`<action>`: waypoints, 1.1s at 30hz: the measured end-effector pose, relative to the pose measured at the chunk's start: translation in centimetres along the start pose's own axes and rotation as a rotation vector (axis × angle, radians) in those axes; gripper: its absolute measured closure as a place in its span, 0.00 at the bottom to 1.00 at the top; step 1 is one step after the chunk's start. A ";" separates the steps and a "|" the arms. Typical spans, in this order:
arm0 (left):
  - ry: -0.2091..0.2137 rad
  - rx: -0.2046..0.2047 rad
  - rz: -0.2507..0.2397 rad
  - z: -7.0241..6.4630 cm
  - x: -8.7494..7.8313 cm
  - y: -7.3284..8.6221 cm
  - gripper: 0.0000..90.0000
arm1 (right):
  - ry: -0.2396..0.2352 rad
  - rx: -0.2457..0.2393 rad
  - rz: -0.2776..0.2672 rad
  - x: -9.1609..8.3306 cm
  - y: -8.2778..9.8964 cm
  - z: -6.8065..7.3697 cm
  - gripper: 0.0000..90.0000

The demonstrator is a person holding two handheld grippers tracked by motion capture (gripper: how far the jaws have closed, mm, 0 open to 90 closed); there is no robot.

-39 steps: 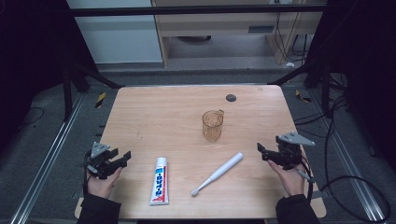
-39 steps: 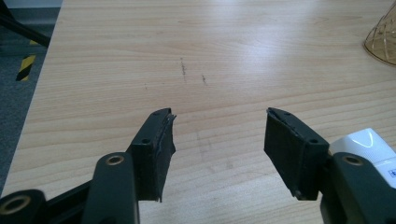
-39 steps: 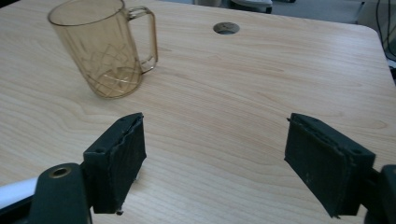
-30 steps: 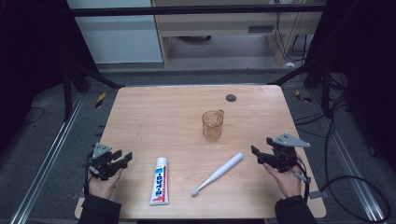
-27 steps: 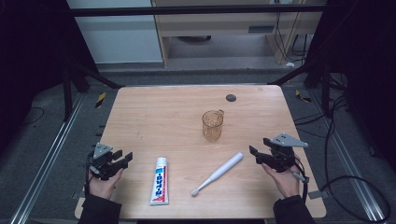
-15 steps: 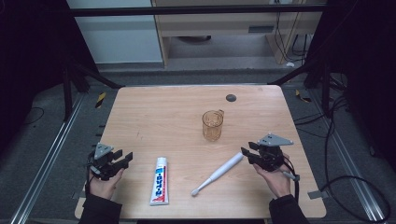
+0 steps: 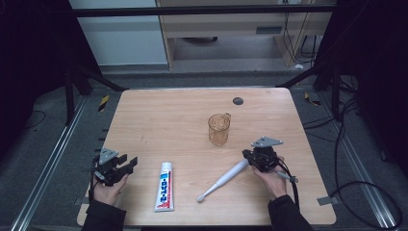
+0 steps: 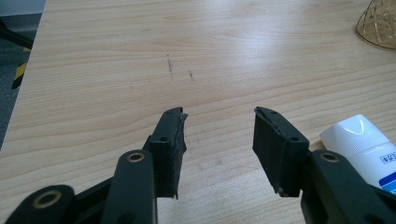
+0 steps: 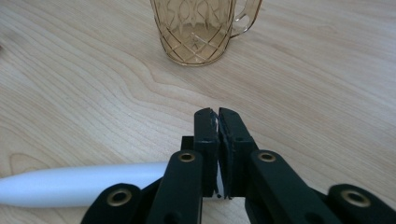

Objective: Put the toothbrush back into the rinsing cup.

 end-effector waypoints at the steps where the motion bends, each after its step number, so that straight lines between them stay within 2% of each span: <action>1: -0.001 0.001 0.002 0.0 0.0 0.0 0.59 | -0.001 0.003 0.007 0.3 0.1 0.0 0.99; 6: 0.003 0.003 0.001 0.0 0.1 0.0 0.60 | -0.003 0.003 0.040 1.1 0.5 -0.1 1.00; 15: 0.004 0.006 0.011 -0.1 0.1 0.1 0.60 | 0.004 -0.008 0.059 1.4 0.9 -0.3 1.00; 27: 0.000 0.003 0.009 0.1 -0.1 0.1 0.60 | 0.013 -0.024 0.090 1.1 1.6 -0.1 0.99; 33: -0.004 0.005 0.009 0.2 -0.2 0.1 0.60 | 0.006 -0.020 0.087 0.4 2.0 -0.1 0.99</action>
Point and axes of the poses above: each handheld gripper's, and its own axes: x roughly forward along the jaws, y roughly out of its underside, z roughly to its left, the point moved 9 cm from there along x, roughly forward along the jaws, and after that the axes turned 3 degrees about x, right-handed, at the moved point
